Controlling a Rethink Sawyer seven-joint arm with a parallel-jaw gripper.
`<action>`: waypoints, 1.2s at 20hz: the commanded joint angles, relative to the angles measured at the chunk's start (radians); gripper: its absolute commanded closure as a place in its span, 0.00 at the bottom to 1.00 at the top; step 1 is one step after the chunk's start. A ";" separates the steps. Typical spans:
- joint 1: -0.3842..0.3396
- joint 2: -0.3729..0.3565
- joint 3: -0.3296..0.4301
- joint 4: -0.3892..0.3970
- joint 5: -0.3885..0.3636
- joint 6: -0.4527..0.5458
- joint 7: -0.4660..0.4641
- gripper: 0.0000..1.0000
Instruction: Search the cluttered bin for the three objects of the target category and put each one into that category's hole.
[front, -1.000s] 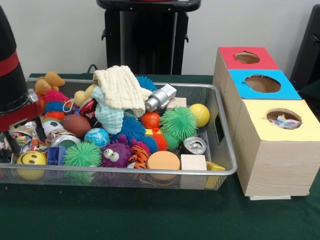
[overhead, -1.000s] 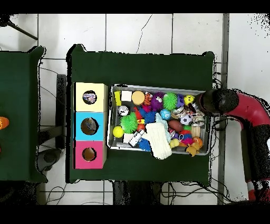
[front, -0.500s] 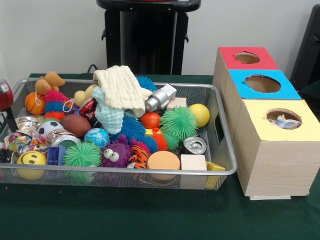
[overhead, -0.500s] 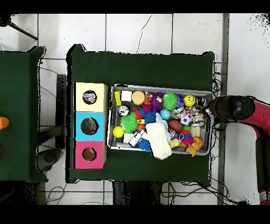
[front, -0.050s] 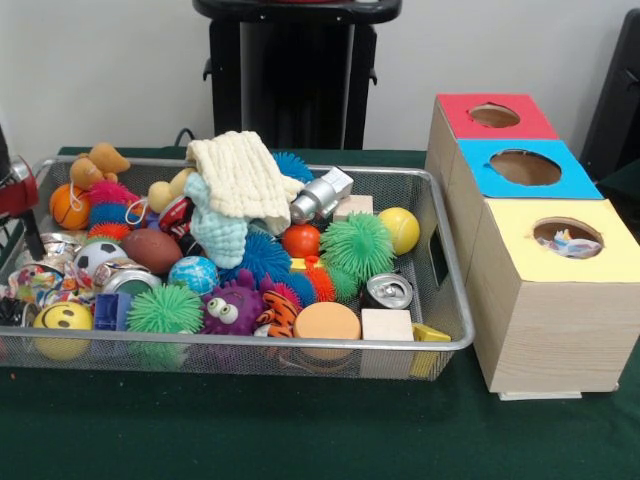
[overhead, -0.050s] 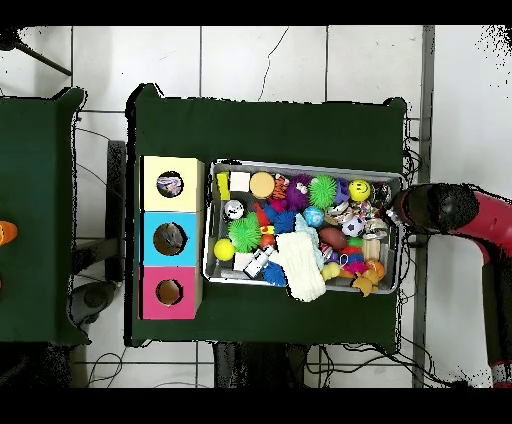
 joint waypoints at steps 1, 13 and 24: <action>0.043 -0.043 0.051 0.181 0.014 -0.035 -0.113 0.00; 0.035 0.028 0.032 0.121 -0.056 -0.109 -0.158 0.00; 0.017 0.102 0.066 -0.034 -0.026 -0.007 -0.309 0.00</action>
